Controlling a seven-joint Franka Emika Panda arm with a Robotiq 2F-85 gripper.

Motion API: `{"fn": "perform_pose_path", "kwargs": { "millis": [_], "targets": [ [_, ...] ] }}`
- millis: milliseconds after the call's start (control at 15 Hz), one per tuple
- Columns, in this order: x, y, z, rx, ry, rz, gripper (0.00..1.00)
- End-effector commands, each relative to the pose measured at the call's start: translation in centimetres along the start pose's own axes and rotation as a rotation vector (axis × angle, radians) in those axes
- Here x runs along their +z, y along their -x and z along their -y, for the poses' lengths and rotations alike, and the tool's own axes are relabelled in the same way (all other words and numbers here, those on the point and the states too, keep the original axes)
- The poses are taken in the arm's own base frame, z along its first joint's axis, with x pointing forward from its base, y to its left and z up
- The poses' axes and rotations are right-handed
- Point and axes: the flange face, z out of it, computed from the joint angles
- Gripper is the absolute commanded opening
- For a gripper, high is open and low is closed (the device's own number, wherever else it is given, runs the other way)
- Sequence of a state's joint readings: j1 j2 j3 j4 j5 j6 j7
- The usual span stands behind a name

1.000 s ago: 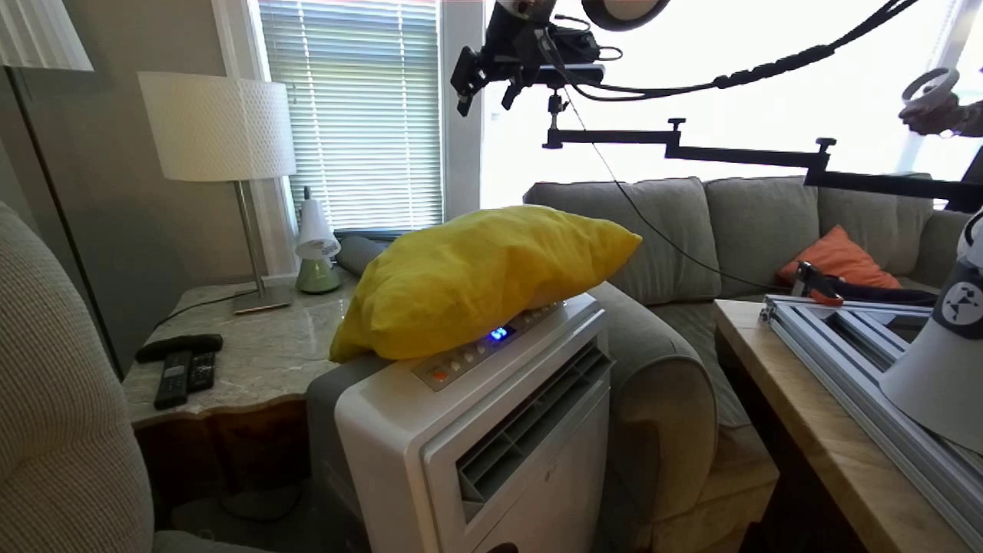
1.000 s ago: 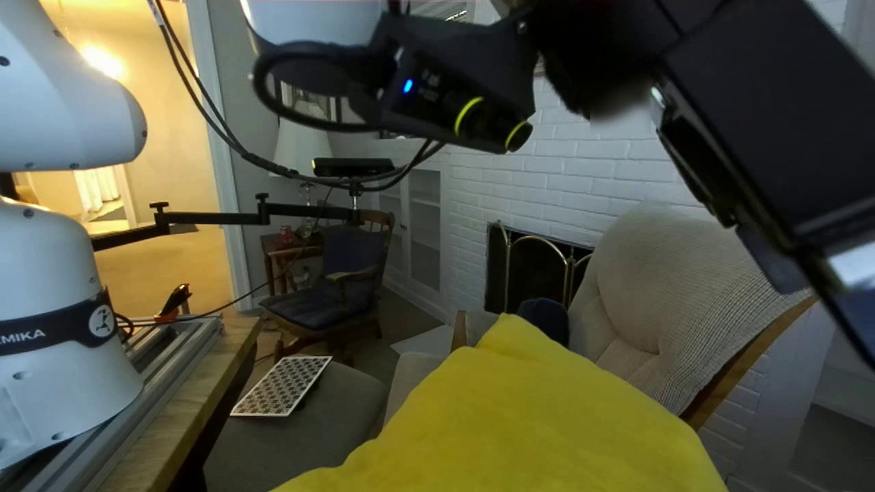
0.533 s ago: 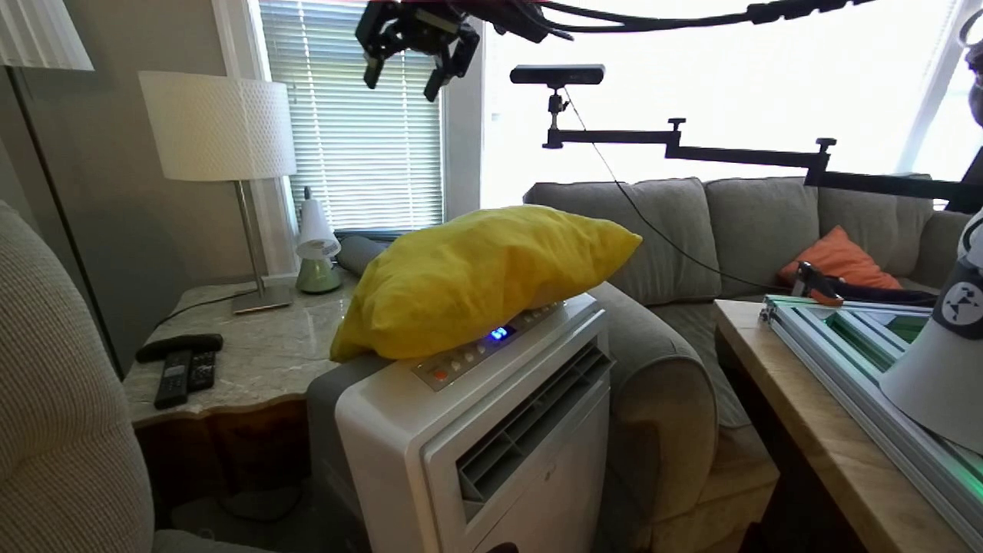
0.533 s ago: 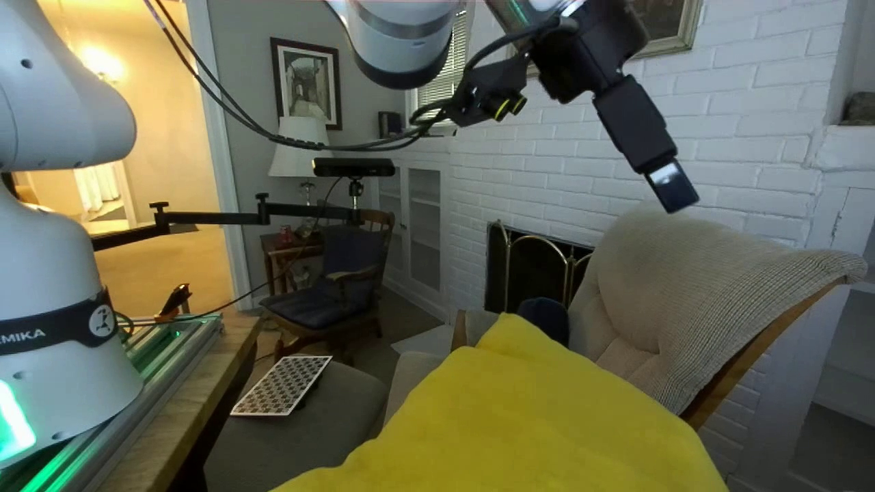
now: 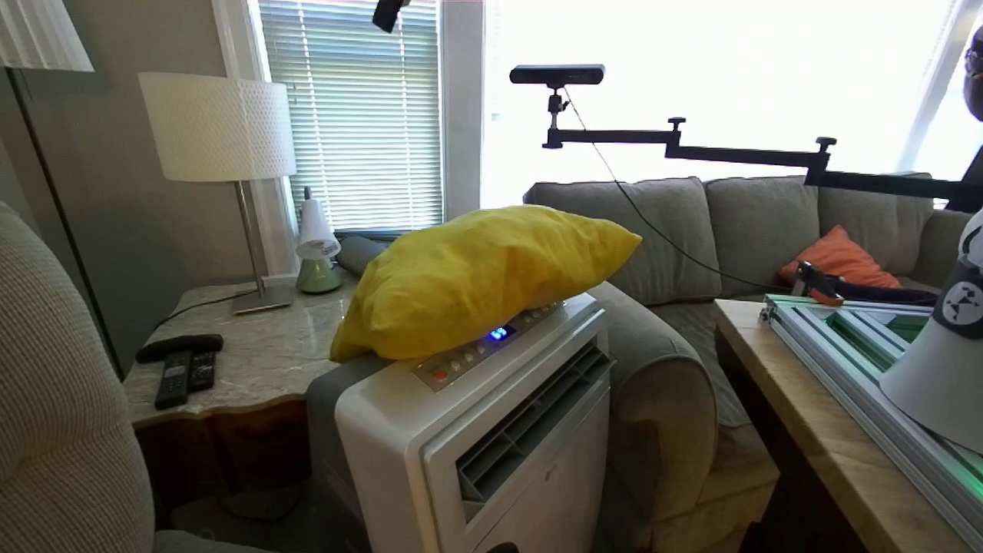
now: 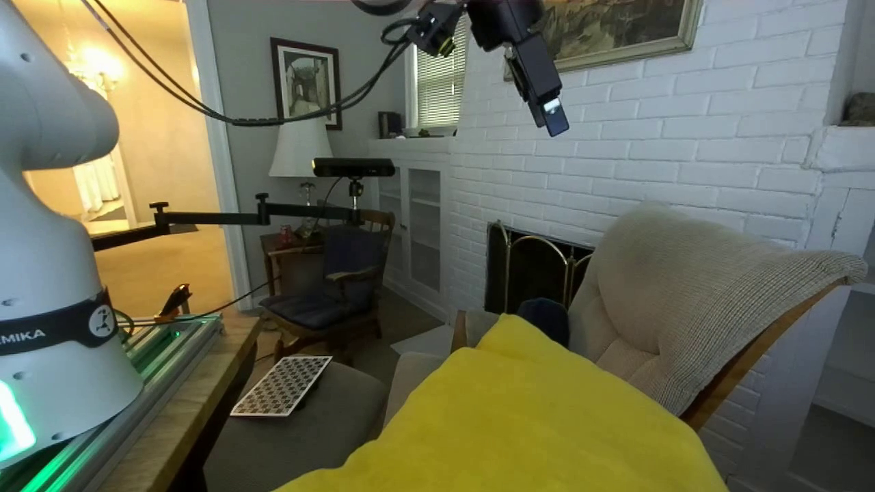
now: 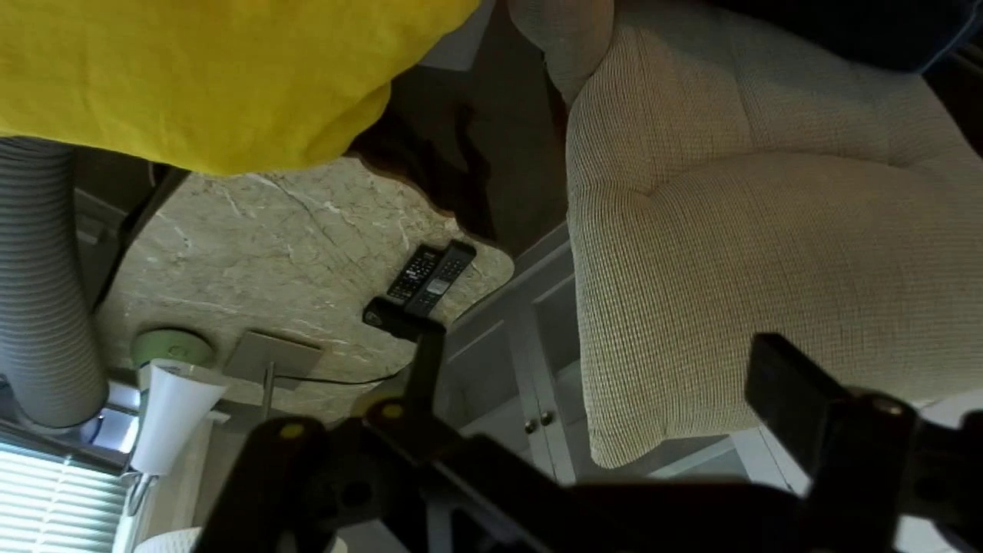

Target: Press the button on the machine and place the pillow on top of it

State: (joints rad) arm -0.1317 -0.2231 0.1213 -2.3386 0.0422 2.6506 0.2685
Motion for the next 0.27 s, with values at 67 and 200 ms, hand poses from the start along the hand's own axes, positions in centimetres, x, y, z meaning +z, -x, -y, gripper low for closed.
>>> {"fn": "perform_pose_path", "kwargs": {
  "millis": [67, 200],
  "targets": [
    [-0.93, -0.04, -0.64, -0.006, 0.003, -0.001, 1.00],
    [-0.62, 0.25, -0.80, -0.008, 0.006, 0.008, 1.00]
  ]
}}
